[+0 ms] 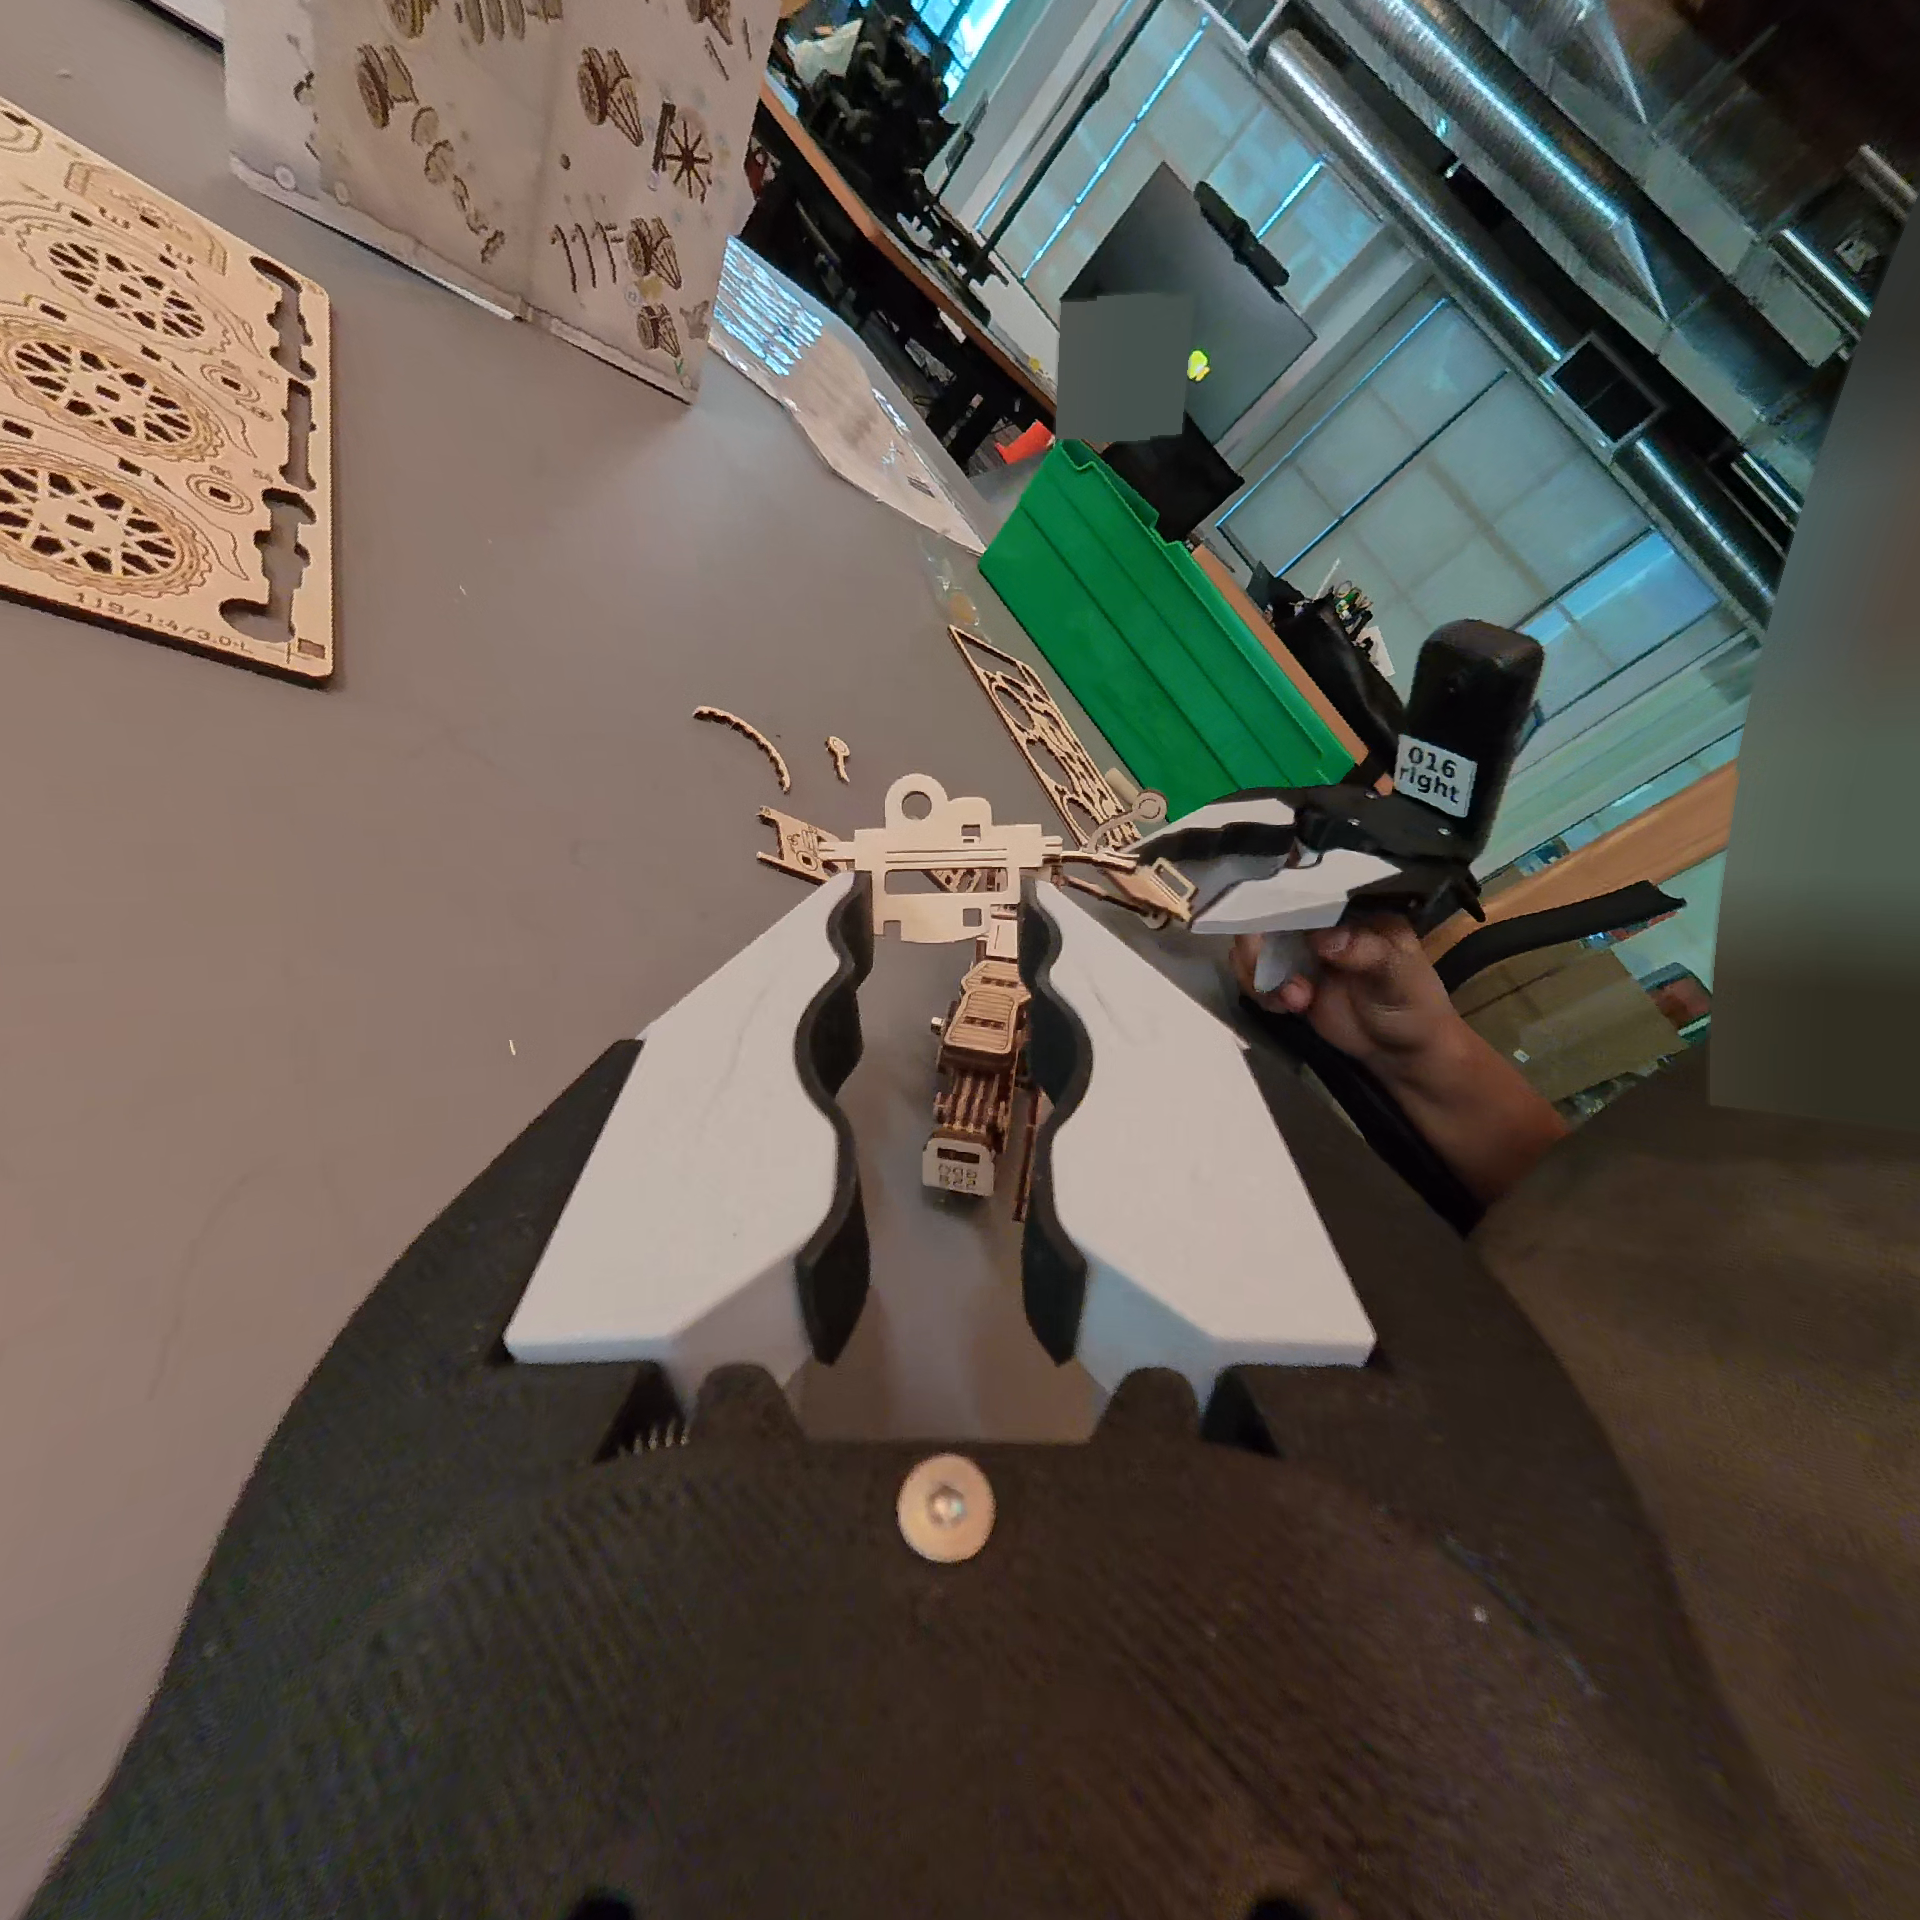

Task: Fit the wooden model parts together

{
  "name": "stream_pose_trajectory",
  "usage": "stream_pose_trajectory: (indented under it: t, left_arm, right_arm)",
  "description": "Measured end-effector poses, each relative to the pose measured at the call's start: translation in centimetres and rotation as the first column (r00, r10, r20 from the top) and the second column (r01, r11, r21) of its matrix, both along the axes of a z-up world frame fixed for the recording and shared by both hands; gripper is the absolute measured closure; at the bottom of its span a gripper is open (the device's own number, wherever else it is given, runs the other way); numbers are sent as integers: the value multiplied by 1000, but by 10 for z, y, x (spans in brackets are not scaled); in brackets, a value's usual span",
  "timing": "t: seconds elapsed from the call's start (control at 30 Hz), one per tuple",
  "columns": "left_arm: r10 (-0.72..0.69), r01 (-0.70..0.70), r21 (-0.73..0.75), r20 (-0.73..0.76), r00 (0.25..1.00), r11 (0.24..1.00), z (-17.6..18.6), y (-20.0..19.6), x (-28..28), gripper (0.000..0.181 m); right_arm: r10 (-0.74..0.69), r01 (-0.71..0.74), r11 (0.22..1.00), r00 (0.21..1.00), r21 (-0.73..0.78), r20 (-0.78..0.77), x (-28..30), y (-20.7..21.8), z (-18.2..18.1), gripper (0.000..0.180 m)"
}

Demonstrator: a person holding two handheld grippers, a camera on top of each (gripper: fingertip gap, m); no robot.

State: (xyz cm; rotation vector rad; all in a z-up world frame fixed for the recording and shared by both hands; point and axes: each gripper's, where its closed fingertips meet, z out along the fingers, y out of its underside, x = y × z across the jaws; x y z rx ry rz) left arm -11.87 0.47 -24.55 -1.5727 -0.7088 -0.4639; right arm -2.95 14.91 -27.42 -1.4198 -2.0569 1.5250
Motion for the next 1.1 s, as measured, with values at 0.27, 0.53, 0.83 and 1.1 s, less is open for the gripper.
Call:
stream_pose_trajectory:
  t: [0.27,0.53,0.83,1.1]
  left_arm:
    - [-7,7,-1,7,1000,1000,-1,3,0,155]
    - [-21,21,-1,8,1000,1000,-1,5,2,155]
    - [-29,26,23,165,986,999,-8,7,-7,155]
    - [0,-23,88,251,968,996,-5,4,-21,155]
  right_arm:
    - [-47,50,996,998,-75,44,1,9,0,135]
    - [-25,26,994,1000,-110,13,4,6,7,135]
    - [-33,36,989,999,-144,24,-1,9,7,135]
    - [-131,130,991,980,-16,-150,-17,34,21,135]
